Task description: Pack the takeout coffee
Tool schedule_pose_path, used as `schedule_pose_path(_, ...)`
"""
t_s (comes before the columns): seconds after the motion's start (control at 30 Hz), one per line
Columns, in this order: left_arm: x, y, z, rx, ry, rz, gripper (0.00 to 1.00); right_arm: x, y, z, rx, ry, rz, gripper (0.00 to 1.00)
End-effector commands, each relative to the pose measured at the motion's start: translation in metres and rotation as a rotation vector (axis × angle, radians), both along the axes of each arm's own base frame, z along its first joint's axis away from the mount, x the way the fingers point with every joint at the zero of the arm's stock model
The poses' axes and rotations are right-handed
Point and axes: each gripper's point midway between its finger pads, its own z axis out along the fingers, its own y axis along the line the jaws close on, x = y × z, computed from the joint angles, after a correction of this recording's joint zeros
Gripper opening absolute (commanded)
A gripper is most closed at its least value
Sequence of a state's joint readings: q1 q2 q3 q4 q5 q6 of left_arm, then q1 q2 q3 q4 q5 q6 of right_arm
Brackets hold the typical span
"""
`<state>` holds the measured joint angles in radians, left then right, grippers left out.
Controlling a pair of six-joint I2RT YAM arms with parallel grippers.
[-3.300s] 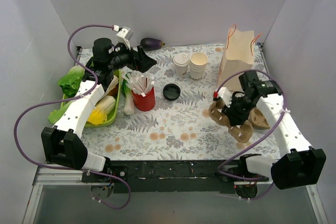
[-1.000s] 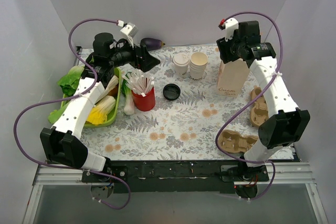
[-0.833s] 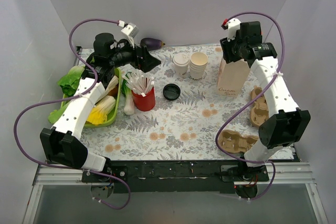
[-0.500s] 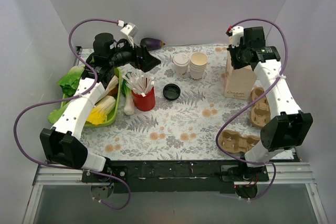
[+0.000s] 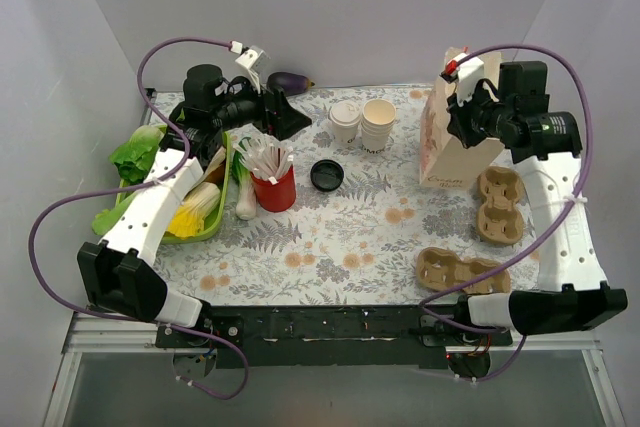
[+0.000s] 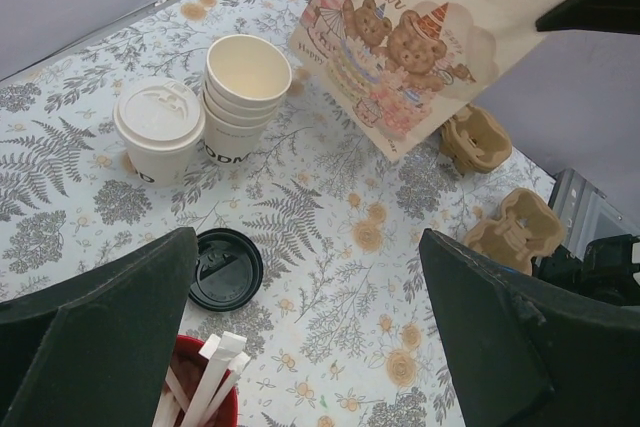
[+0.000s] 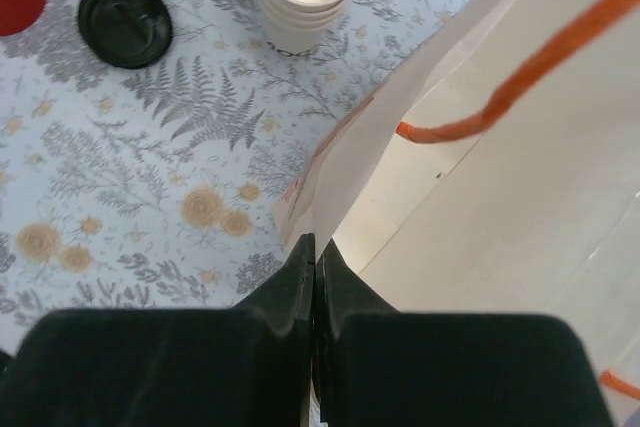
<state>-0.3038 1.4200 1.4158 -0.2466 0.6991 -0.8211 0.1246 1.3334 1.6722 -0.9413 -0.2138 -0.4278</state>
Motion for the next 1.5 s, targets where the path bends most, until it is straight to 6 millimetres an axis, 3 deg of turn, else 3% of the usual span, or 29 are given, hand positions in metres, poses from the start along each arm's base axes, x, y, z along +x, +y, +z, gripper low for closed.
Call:
schedule_pose_path(0.0, 0.002, -0.002, 0.012, -0.010, -0.037, -0.007, 0.95, -0.040, 0.029, 0.017, 0.022, -0.056, 0.282, 0.01)
schedule_pose_path(0.1, 0.005, -0.002, 0.014, -0.001, -0.049, -0.003, 0.95, -0.070, 0.043, 0.023, 0.040, -0.081, 0.431, 0.01)
schedule_pose_path(0.3, 0.010, -0.001, 0.017, 0.017, -0.073, 0.006, 0.95, -0.105, 0.052, 0.018, -0.018, -0.066, 0.602, 0.01)
schedule_pose_path(0.53, 0.007, 0.000, 0.019, 0.033, -0.092, 0.015, 0.96, -0.105, 0.046, 0.025, -0.061, -0.083, 0.568, 0.01)
schedule_pose_path(0.63, 0.006, -0.003, 0.019, 0.044, -0.104, 0.006, 0.96, -0.119, 0.054, 0.025, -0.078, -0.103, 0.675, 0.01)
schedule_pose_path(0.8, 0.008, -0.003, 0.022, 0.055, -0.117, 0.010, 0.96, -0.140, 0.074, 0.010, -0.182, -0.168, 0.881, 0.01)
schedule_pose_path(1.1, 0.005, 0.002, 0.034, 0.095, -0.188, 0.030, 0.96, -0.177, 0.108, -0.007, -0.173, -0.186, 1.141, 0.01)
schedule_pose_path(1.23, 0.002, 0.005, 0.031, 0.130, -0.208, 0.045, 0.97, -0.195, 0.114, -0.032, -0.232, -0.154, 1.243, 0.01)
schedule_pose_path(1.47, -0.004, 0.005, 0.026, 0.139, -0.201, 0.043, 0.97, -0.211, 0.125, -0.049, -0.236, -0.120, 1.351, 0.01)
